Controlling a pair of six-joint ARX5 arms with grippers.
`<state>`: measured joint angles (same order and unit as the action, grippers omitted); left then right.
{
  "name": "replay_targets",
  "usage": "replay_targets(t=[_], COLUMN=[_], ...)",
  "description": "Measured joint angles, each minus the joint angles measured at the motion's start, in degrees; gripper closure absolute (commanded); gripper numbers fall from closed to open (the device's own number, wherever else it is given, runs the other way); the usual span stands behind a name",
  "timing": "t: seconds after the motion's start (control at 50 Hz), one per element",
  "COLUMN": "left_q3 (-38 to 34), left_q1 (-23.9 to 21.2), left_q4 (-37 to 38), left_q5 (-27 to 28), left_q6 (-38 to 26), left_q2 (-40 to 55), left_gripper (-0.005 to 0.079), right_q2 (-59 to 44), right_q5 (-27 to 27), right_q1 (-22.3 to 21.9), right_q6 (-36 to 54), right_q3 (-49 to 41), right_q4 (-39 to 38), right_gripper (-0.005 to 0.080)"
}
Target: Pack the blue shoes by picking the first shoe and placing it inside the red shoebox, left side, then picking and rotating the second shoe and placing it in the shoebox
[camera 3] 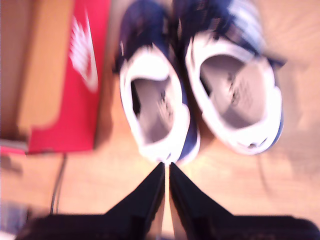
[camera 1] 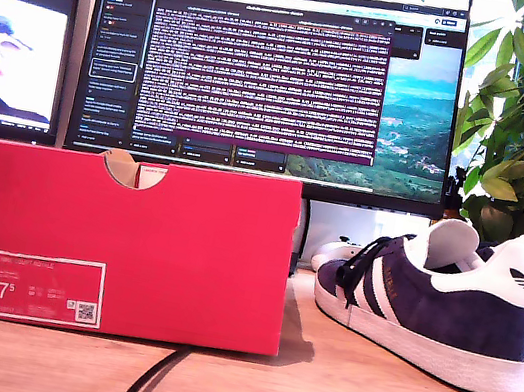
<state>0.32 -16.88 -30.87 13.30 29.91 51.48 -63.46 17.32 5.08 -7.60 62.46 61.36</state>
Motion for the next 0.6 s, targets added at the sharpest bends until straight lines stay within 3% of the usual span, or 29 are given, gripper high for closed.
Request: replay_targets(t=[0.36, 0.6], left_q3=[0.0, 0.0], left_q1=[0.0, 0.0], left_q4=[0.0, 0.0], left_q5=[-0.5, -0.8], left_q6=[0.0, 0.0], left_q2=[0.0, 0.0], left_gripper=[0.0764, 0.0764], right_q2=[-17.8, -22.1], right_q5=[-11.5, -14.1], right_q1=[10.6, 15.1], right_q6=[0.9, 1.1], right_q3=[9.4, 9.6], right_q4=[5.6, 5.1], right_gripper=[0.0764, 0.0760])
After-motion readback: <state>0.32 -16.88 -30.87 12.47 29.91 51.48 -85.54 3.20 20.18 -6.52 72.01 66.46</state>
